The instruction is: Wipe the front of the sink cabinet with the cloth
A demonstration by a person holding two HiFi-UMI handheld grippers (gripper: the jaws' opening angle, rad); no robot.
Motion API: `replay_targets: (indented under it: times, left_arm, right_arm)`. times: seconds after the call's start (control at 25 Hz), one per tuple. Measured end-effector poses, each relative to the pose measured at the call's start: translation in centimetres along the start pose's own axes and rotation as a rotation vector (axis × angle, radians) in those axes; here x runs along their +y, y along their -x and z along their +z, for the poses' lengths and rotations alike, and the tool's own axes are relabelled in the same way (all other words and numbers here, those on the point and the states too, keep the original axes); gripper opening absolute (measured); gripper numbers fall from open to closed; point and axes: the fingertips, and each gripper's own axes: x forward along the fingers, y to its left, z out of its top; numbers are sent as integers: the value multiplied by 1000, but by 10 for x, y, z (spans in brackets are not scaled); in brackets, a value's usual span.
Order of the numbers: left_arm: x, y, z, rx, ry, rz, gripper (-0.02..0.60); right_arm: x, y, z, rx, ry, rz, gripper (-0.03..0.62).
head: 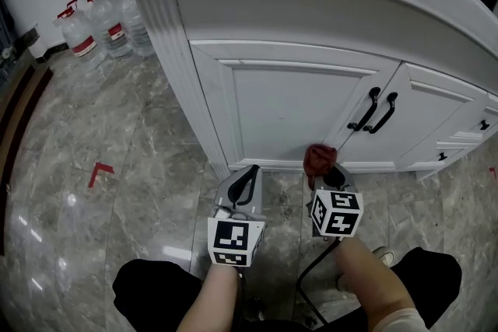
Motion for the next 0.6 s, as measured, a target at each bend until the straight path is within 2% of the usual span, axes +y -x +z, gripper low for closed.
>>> replay_targets:
  times: [0.16,0.36,0.44,0.6]
  left_arm:
    - [29,15,-4,24,-9,54,0]
    - [69,47,-2,28,45,135,0]
    - [79,60,-3,39,12,154,0]
    - [104,91,-18,96,-125,200,0]
  right_arm:
    - [49,-22,-14,24,-24,89,80]
    - [120,-46,-31,56,-64,194,80]
    - [143,-54,-37,65,-75,222,80]
    - [182,-68,-43,72,-79,269,80]
